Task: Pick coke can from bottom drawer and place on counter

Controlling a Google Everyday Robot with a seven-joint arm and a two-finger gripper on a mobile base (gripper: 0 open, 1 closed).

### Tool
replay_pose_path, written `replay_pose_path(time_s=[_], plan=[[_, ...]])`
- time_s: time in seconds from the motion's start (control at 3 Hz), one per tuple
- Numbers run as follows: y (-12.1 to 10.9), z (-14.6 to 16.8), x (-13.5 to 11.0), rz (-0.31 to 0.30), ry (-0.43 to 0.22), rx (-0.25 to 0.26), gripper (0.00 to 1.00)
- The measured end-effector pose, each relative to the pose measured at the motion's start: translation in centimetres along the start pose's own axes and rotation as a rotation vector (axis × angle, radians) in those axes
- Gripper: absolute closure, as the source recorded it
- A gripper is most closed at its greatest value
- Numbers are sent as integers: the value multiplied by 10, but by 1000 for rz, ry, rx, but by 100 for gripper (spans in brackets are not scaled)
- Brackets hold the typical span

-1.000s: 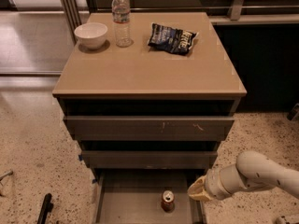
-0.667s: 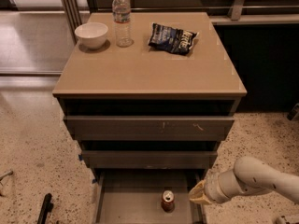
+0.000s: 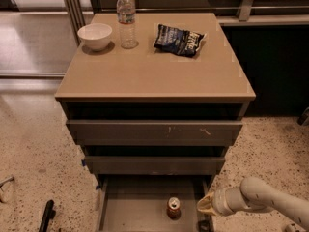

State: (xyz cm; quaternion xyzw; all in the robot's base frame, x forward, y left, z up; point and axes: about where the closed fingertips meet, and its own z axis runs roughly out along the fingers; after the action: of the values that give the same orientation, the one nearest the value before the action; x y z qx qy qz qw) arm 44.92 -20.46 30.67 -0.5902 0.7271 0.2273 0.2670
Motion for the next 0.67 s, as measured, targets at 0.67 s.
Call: replay_pose_path(time_s=[0.67], plan=[[-18, 50, 41, 33, -78, 4, 100]])
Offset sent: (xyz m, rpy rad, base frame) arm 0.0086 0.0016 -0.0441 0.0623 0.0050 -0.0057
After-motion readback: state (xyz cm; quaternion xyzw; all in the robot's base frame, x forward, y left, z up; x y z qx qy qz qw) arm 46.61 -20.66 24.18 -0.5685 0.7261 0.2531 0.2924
